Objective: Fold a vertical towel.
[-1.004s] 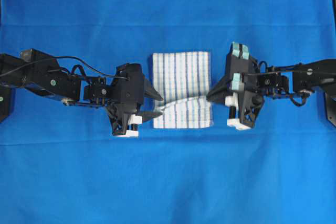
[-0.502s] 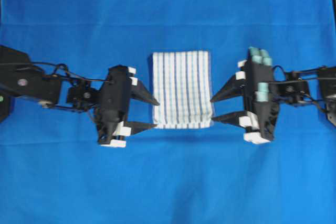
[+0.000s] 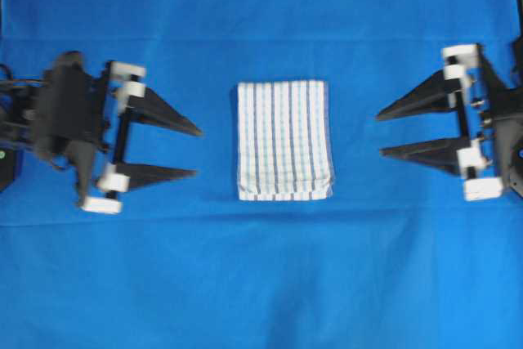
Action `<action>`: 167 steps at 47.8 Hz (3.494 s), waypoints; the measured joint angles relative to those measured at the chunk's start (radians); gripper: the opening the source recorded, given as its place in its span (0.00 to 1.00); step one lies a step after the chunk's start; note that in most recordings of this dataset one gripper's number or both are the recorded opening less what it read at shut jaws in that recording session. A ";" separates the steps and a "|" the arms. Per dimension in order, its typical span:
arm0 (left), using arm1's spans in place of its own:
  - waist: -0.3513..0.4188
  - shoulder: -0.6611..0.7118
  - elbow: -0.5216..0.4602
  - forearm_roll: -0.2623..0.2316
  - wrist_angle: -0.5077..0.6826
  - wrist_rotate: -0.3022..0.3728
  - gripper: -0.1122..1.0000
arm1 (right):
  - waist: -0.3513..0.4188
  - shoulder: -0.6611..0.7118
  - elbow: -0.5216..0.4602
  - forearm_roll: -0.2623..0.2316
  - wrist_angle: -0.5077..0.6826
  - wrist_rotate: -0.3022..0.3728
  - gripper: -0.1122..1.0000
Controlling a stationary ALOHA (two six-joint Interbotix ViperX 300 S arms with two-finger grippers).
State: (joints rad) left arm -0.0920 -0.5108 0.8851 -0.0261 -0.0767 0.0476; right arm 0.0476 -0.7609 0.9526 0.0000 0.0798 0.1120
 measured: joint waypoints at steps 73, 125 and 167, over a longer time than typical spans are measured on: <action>0.095 -0.808 0.541 -0.002 0.043 -0.048 0.62 | -0.160 -0.426 0.476 0.026 -0.207 0.006 0.61; 0.095 -0.808 0.541 -0.002 0.043 -0.048 0.62 | -0.161 -0.426 0.476 0.020 -0.196 0.005 0.61; 0.095 -0.808 0.541 -0.002 0.043 -0.049 0.62 | -0.161 -0.426 0.476 0.014 -0.190 0.005 0.61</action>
State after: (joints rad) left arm 0.0031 -1.3192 1.4266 -0.0276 -0.0337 -0.0015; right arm -0.1135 -1.1873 1.4281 0.0138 -0.1104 0.1166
